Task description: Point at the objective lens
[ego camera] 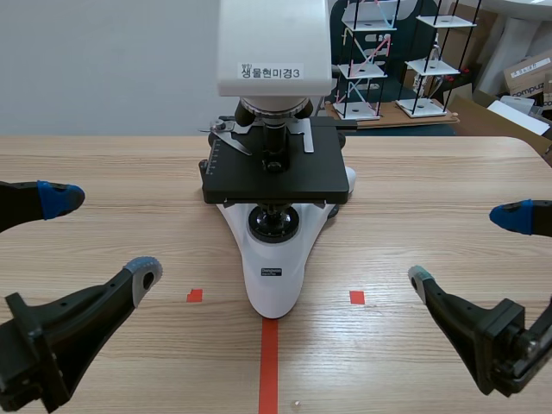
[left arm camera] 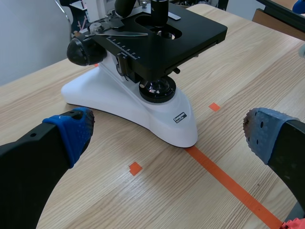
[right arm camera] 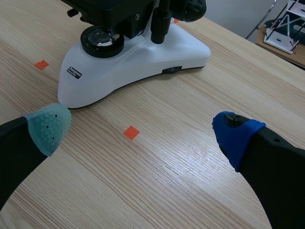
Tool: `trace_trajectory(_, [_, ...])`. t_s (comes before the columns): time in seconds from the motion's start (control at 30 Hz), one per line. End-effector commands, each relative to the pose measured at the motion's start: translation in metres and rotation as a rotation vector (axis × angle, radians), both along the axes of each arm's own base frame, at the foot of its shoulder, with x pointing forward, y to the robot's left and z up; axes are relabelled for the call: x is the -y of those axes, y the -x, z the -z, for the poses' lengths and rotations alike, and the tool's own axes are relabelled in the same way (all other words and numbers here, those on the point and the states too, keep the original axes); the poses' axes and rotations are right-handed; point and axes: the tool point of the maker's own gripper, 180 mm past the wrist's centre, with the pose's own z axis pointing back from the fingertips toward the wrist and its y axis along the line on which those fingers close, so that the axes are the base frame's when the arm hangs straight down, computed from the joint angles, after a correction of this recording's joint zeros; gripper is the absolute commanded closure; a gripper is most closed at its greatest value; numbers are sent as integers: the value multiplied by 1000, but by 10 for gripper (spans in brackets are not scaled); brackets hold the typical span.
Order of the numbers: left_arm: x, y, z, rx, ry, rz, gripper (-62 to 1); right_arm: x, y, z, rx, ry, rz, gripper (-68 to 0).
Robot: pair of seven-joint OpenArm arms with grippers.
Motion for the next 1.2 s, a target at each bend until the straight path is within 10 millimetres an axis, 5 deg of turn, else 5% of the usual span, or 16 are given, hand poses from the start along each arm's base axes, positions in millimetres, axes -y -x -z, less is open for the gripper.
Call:
trace_trajectory(0.0, [4,-1,-11,29,28,7,-623,-2,-1,-7,24,-10,-9,-679])
trace_trajectory(0.93, [12,-3,-13,40,58,14,-623,-2,-1,-7,24,-10,-8,-679])
trace_trajectory(1.17, [24,-13,-13,49,82,27,-416,-2,-1,-7,24,-10,-8,-679])
